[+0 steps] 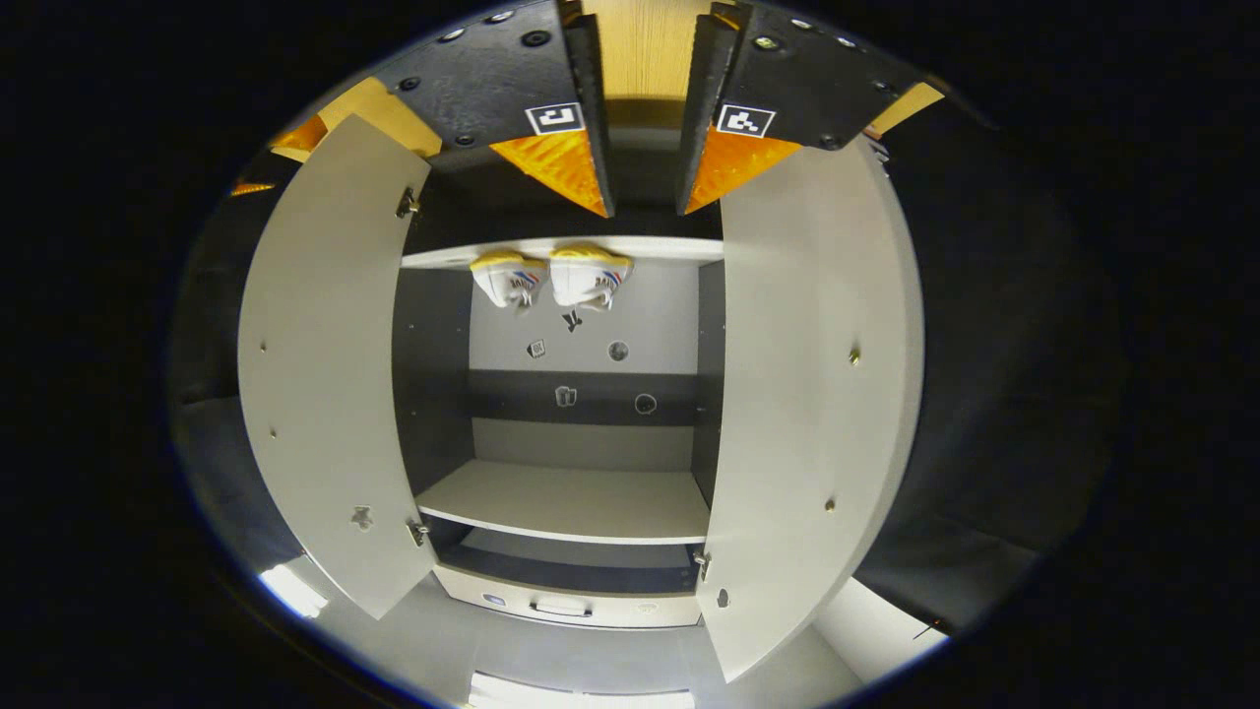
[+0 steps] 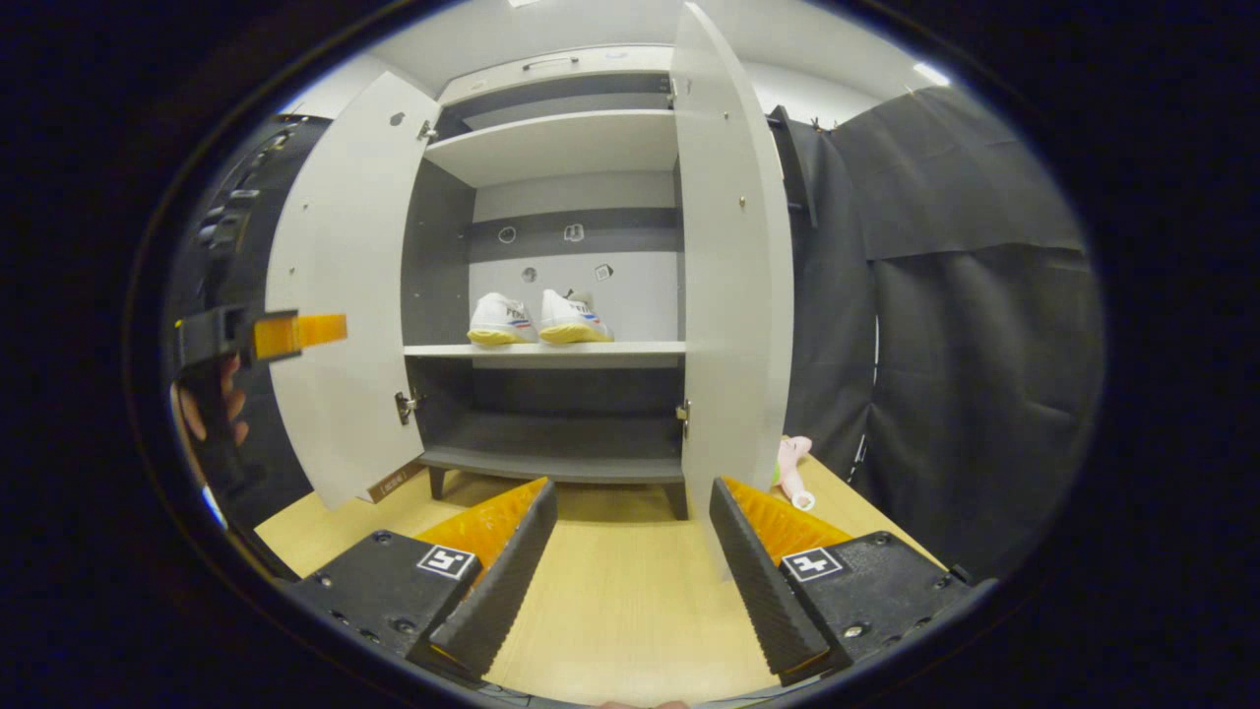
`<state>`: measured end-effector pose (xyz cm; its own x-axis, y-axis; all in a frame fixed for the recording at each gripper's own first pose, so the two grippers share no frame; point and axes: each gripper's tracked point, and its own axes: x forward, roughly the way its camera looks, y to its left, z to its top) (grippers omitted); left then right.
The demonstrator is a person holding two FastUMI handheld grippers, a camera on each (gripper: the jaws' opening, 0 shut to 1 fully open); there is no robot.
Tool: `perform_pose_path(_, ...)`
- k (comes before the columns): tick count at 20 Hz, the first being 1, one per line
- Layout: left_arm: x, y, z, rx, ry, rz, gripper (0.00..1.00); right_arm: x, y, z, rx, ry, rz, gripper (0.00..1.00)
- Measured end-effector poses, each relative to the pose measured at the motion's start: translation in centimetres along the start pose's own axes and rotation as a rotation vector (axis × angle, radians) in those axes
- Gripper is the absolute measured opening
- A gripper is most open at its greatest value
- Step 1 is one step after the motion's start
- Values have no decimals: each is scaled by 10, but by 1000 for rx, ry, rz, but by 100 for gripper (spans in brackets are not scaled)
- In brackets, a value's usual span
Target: Grab one shoe with the right hand and put it into the shoe cabinet, grab the other shoe with the left hand and put it into the shoe cabinet; then close the right door with the right hand and the left door with the left hand.
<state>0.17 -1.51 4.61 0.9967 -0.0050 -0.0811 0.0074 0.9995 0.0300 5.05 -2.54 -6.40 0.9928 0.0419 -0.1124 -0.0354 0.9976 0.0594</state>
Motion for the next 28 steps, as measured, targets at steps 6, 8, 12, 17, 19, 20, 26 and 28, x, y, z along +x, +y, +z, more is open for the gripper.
perform_pose_path(6, -57, -14, -28, -37, -14, -11, 61, -19, -1, -13, -7, 24, 3, 98)
perform_pose_path(8, -66, -11, -38, -36, 7, 9, 71, -29, -4, -9, 10, 7, -9, 98)
perform_pose_path(12, -79, -14, -51, -84, 24, 11, 92, -47, -34, 2, 49, -14, -77, 99)
perform_pose_path(17, -87, -18, -61, -24, 44, -12, 93, -53, -146, 43, 36, -70, -293, 99)
perform_pose_path(19, -89, -21, -67, -14, 59, -27, 93, -48, -185, 68, 48, -91, -360, 99)
perform_pose_path(20, -91, -21, -68, -13, 62, -28, 93, -44, -200, 79, 58, -98, -387, 99)
perform_pose_path(26, -93, -16, -72, -12, 72, -15, 93, -5, -251, 144, 84, -159, -433, 99)
perform_pose_path(28, -92, -14, -74, -9, 81, -10, 93, 13, -250, 163, 80, -166, -413, 99)
